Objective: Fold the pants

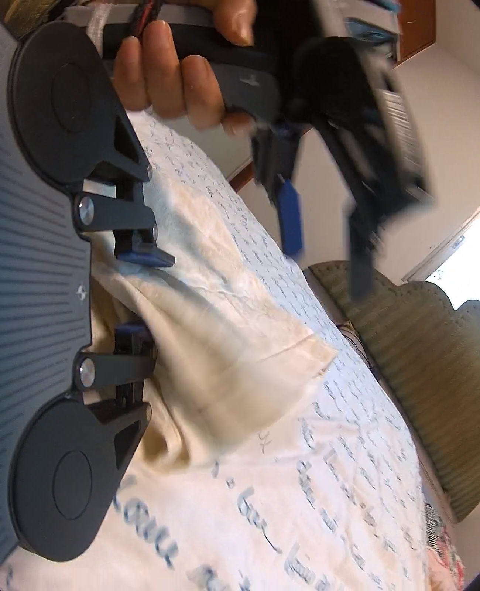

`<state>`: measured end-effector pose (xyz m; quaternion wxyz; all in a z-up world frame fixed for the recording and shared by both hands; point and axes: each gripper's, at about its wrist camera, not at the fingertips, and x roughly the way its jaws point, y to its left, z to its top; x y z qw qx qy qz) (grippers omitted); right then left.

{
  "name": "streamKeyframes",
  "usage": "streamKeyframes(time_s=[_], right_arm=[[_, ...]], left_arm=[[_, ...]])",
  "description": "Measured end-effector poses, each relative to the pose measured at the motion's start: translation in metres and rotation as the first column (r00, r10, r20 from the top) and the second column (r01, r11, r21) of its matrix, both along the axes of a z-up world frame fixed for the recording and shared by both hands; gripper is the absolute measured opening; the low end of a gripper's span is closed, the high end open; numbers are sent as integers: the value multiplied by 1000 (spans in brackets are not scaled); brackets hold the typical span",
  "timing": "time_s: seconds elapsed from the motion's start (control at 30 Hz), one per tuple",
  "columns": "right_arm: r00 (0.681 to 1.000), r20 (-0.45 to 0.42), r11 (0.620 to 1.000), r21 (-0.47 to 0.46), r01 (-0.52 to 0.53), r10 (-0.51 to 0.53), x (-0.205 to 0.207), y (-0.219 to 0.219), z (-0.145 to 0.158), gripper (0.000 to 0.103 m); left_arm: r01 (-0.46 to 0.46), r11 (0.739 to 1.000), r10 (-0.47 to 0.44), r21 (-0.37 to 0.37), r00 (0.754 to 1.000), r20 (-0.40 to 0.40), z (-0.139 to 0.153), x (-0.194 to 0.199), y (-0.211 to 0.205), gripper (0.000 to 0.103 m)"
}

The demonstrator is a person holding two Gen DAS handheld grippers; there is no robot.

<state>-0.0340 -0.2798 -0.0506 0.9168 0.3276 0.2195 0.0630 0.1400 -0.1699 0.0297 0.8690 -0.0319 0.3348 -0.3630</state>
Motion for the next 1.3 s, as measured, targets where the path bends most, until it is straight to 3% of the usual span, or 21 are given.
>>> streamKeyframes(time_s=[0.17, 0.3, 0.37, 0.43, 0.57, 0.63, 0.73, 0.87, 0.93, 1.03, 1.13, 1.2, 1.27, 1.3], right_arm=[[998, 10, 996, -61, 58, -57, -7, -20, 10, 33], [974, 78, 942, -250, 224, -211, -28, -41, 32, 35], [980, 102, 924, -329, 194, -170, -15, -42, 46, 36], [994, 93, 891, -444, 96, -62, 5, -39, 60, 36], [991, 31, 739, -669, -76, 130, 80, -2, 75, 35], [977, -19, 726, -666, -170, 211, 118, 4, 74, 35], [960, -111, 714, -647, -267, 258, 166, 8, 67, 34], [958, -233, 667, -689, -283, 166, 194, -3, 36, 33], [966, -217, 719, -648, -252, 142, 186, -17, 32, 33], [980, -146, 692, -693, -200, 137, 148, -11, 47, 35], [951, -145, 709, -637, -302, 274, 110, -6, 53, 35], [928, -208, 660, -656, -366, 308, 91, 1, 47, 35], [921, -277, 580, -716, -388, 275, 75, 3, 31, 35], [927, -284, 576, -727, -374, 244, 70, -2, 27, 36]], left_arm=[[-159, 987, 160, 32, 987, -33, -10, 15, 62, 77], [-228, 971, 229, 66, 973, -10, -21, 11, 95, 77], [-234, 970, 236, 71, 972, -15, -27, 7, 104, 77], [-211, 974, 213, 79, 977, -23, -31, 6, 107, 77], [-208, 974, 208, 84, 978, 14, -29, 14, 106, 77], [-219, 974, 218, 57, 976, 12, -26, 29, 105, 77], [-211, 977, 213, 28, 975, -60, -34, 61, 100, 77], [-212, 974, 221, 81, 967, -129, -57, 95, 92, 70], [-219, 973, 227, 79, 968, -111, -54, 90, 94, 71], [-213, 975, 218, 69, 974, -64, -42, 65, 99, 74], [-138, 989, 141, 46, 987, -79, -39, 30, 102, 75], [-67, 997, 71, 43, 992, -102, -45, 8, 101, 76], [0, 992, 9, 123, 997, -75, -57, -13, 92, 76], [4, 984, 3, 177, 999, -37, -61, -23, 87, 75]])
